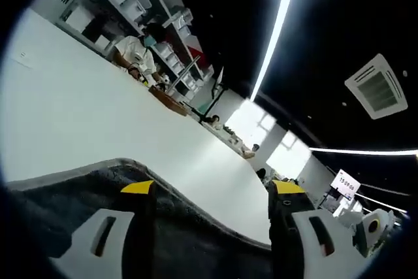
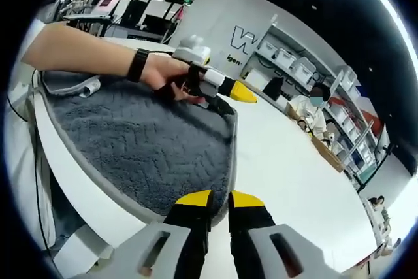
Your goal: Open the folded towel by lifting each exposed corner and separating the folded layers until the towel lies flat within the target outline without major curled edges
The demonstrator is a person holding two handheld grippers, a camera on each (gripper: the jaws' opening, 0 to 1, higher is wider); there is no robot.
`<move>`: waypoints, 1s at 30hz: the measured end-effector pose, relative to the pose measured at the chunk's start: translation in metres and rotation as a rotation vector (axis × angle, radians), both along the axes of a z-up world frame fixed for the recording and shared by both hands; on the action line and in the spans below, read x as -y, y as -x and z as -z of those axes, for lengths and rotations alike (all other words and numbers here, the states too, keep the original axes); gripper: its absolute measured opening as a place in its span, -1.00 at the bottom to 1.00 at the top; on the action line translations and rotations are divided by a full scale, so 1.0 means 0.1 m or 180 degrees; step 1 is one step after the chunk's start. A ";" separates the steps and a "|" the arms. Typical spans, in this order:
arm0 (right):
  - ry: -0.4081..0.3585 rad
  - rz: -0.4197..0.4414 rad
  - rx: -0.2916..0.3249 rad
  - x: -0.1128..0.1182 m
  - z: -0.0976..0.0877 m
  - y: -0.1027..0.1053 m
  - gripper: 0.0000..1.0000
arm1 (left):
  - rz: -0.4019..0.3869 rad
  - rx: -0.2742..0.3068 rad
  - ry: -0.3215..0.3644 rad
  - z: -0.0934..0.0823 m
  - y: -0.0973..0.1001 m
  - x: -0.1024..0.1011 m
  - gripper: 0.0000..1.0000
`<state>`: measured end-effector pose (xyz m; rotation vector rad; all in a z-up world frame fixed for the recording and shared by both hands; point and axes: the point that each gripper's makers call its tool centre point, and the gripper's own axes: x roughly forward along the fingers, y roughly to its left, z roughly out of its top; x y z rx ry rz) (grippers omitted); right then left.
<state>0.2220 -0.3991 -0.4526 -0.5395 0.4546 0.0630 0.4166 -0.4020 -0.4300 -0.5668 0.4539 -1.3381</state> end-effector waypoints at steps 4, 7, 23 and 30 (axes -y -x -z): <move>-0.0056 0.0008 0.0097 0.00 -0.05 -0.02 -0.87 | 0.0007 0.0075 -0.0012 -0.06 0.04 -0.02 0.34; -0.0066 -0.0001 0.0110 -0.01 -0.05 -0.02 -0.82 | 0.0044 0.0112 -0.0016 -0.10 0.06 -0.03 0.35; -0.0141 -0.0143 0.0279 -0.17 -0.16 -0.13 -0.69 | 0.0240 0.0550 -0.0019 -0.38 0.24 -0.09 0.41; -0.0110 -0.0159 0.0397 -0.20 -0.23 -0.16 -0.66 | 0.0262 0.0755 -0.0120 -0.40 0.36 -0.27 0.43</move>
